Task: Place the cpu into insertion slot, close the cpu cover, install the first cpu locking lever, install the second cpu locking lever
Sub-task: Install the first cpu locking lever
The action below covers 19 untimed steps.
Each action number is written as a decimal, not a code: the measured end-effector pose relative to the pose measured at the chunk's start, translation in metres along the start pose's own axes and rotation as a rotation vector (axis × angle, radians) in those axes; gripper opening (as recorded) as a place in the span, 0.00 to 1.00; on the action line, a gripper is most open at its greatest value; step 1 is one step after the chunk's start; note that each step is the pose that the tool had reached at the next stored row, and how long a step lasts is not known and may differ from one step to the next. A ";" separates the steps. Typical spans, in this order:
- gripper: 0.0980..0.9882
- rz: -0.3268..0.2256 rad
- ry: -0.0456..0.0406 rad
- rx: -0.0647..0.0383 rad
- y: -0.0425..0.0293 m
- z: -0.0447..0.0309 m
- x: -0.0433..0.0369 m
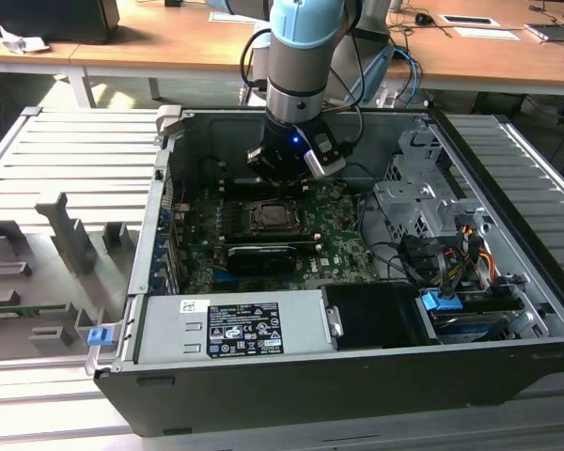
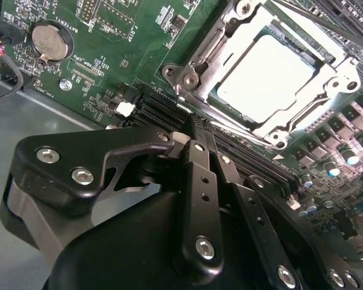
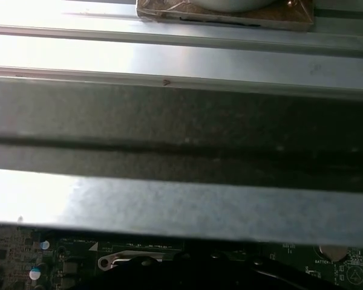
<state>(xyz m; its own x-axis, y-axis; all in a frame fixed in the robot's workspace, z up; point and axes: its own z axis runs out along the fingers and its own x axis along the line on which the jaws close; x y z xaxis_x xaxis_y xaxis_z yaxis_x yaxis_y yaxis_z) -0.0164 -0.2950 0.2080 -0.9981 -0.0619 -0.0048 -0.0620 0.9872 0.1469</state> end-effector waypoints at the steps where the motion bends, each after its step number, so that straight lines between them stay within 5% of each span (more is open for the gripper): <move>1: 0.01 0.000 0.0000 0.000 0.0000 0.0002 0.0000; 19: 0.01 0.000 0.0001 0.000 -0.0005 0.0036 0.0000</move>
<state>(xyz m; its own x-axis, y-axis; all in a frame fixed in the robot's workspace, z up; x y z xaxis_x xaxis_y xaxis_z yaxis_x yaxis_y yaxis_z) -0.0163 -0.2950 0.2043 -0.9981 -0.0620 -0.0047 -0.0620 0.9873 0.1465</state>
